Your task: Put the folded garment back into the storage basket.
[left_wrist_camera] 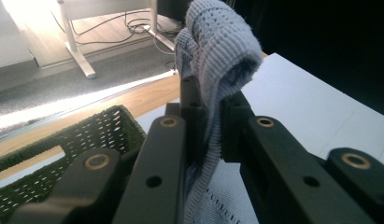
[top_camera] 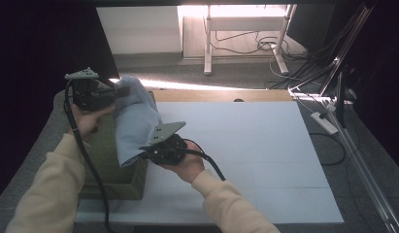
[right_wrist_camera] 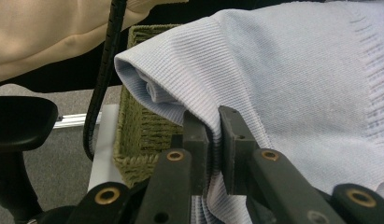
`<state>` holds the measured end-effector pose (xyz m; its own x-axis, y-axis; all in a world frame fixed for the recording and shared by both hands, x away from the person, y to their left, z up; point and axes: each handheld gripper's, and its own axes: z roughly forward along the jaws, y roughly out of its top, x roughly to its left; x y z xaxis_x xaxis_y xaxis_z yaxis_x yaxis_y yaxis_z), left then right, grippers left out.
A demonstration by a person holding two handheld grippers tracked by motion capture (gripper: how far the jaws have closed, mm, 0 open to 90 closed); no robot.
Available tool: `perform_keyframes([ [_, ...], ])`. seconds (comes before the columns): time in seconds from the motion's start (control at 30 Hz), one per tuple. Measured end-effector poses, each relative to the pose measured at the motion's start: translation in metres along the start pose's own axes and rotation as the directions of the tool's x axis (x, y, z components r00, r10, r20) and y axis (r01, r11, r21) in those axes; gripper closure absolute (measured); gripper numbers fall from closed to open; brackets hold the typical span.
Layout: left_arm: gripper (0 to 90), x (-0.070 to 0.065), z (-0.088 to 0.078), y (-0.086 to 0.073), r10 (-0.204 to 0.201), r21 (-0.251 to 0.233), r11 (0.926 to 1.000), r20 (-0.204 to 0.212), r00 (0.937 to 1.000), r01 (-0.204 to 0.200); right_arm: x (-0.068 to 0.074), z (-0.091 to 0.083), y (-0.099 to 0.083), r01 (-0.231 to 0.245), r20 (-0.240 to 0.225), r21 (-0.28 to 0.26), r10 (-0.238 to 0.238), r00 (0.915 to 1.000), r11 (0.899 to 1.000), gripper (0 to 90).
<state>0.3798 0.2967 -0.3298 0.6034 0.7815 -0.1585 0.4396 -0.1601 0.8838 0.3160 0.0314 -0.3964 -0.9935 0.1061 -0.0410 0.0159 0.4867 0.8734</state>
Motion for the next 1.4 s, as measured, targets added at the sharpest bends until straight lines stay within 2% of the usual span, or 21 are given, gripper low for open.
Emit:
perform_keyframes([
  [1.4,82.1,0.023,-0.032,-0.005,-0.012,-0.007,0.9999,-0.058,0.9982,0.012,0.001,0.033,0.018,0.005,-0.023,-0.018,-0.005,0.9997,1.0,82.1],
])
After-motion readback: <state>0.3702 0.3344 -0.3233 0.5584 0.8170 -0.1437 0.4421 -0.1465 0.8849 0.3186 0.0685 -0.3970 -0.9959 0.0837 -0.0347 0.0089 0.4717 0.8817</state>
